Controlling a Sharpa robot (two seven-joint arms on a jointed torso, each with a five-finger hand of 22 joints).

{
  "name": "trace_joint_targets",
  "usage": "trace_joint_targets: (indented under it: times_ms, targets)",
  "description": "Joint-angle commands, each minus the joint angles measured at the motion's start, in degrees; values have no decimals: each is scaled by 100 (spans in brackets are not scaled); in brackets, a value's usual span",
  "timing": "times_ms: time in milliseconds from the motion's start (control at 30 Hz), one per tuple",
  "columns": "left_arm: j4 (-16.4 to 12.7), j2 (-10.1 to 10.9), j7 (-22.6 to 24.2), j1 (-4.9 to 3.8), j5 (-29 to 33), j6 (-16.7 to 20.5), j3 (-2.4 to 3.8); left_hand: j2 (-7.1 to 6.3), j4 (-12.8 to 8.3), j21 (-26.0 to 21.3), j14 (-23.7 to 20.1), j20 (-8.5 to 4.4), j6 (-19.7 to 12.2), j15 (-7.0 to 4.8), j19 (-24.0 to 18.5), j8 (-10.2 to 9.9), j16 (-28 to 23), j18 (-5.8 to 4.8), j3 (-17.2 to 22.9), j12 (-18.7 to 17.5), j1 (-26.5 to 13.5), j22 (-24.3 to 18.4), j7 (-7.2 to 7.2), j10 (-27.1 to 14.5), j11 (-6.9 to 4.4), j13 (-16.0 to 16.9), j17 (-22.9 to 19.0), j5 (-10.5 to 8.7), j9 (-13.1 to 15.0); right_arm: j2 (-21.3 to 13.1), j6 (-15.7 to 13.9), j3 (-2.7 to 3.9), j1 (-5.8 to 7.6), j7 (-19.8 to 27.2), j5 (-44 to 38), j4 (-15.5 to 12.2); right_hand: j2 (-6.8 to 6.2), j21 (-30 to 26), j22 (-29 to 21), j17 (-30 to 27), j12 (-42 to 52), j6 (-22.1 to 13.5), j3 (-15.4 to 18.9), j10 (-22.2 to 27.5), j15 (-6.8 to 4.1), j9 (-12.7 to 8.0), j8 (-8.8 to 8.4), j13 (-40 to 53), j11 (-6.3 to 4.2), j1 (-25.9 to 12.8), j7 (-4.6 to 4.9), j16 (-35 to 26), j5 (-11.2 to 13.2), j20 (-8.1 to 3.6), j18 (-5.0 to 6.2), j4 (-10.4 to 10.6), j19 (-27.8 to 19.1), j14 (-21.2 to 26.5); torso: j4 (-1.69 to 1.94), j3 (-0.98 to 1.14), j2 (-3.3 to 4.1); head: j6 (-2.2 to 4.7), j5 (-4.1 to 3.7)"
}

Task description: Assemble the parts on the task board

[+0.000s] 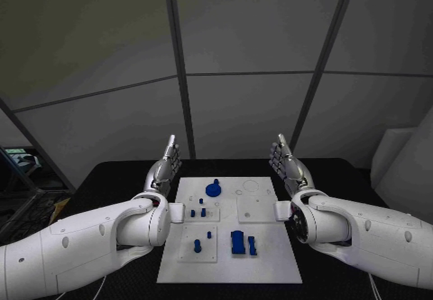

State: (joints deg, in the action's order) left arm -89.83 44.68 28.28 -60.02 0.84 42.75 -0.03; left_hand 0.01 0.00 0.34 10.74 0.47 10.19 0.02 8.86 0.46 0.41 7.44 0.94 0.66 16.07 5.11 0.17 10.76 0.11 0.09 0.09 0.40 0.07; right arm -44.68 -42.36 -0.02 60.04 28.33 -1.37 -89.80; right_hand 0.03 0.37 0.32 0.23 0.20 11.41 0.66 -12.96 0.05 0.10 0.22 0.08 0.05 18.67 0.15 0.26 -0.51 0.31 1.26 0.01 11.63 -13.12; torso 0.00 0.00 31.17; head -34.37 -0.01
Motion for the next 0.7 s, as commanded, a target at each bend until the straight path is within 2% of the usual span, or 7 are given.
trace_joint_targets:
  times_ms: [33,500,533,600,633,667,700]
  targets:
    - [-13,1,151,-14,-84,137,3,-1,0,-34,-353,-47,-336,-2,-295,-46,-41,-225,-94,-66,-525,-511,-17,-349,-11,-9,-9,-40,-7,-1,-175,2,12,146,137,-15,-3,-37,-32,-23,-20,-374,-66,425,-5,-10,-22,-8,-5,-610,-15,-26,51,-31,-126,-1,-381,428,0,0,1,-1,1]
    - [-13,1,151,-14,-84,137,3,-1,0,-34,-652,-47,-611,-2,-886,-46,-41,-223,-94,-66,-984,-511,-17,-650,-11,-9,-9,-40,-7,-1,-175,2,12,146,137,-15,-3,-37,-32,-23,-20,-686,-66,783,-5,-10,-22,-8,-5,-1144,-15,-26,51,-31,-126,-1,-704,797,0,0,1,-1,1]
    - [-13,1,151,-14,-84,137,3,-1,0,-34,-662,-47,-1019,-2,-886,-46,-41,-224,-94,-66,-998,-511,-17,-666,-11,-9,-9,-40,-7,-1,-175,2,12,146,137,-15,-3,-37,-32,-23,-20,-701,-66,804,-5,-10,-22,-8,-5,-1174,-15,-26,51,-31,-126,-1,-712,819,0,0,1,-1,1]
    - [-13,1,151,-14,-84,137,3,-1,0,-34,-1074,-47,-1019,-2,-886,-46,-41,-222,-94,-66,-1051,-511,-17,-1076,-11,-9,-9,-40,-7,-1,-175,2,12,146,137,-15,-3,-37,-32,-23,-20,-736,-66,836,-5,-10,-22,-8,-5,-1218,-15,-26,51,-31,-126,-1,-748,852,0,0,1,-1,1]
    - [-13,1,151,-14,-84,137,3,-1,0,-34,-1074,-47,-1019,-2,-886,-46,-41,-222,-94,-66,-1054,-511,-17,-1076,-11,-9,-9,-40,-7,-1,-175,2,12,146,137,-15,-3,-37,-32,-23,-20,-1141,-66,1296,-5,-10,-22,-8,-5,-1329,-15,-26,51,-31,-126,-1,-1163,1312,0,0,1,-1,1]
    - [-13,1,151,-14,-84,137,3,-1,0,-34,-1074,-47,-1019,-2,-886,-46,-41,-223,-94,-66,-1092,-511,-17,-1076,-11,-9,-9,-40,-7,-1,-175,2,12,146,137,-15,-3,-37,-32,-23,-20,-1141,-66,1296,-5,-10,-22,-8,-5,-1867,-15,-26,51,-31,-126,-1,-1163,1312,0,0,1,-1,1]
    - [-13,1,151,-14,-84,137,3,-1,0,-34,-1074,-47,-1019,-2,-886,-46,-41,-224,-94,-66,-1143,-511,-17,-1076,-11,-9,-9,-40,-7,-1,-175,2,12,146,137,-15,-3,-37,-32,-23,-20,-1141,-66,1296,-5,-10,-22,-8,-5,-1867,-15,-26,51,-31,-126,-1,-1163,1312,0,0,1,-1,1]
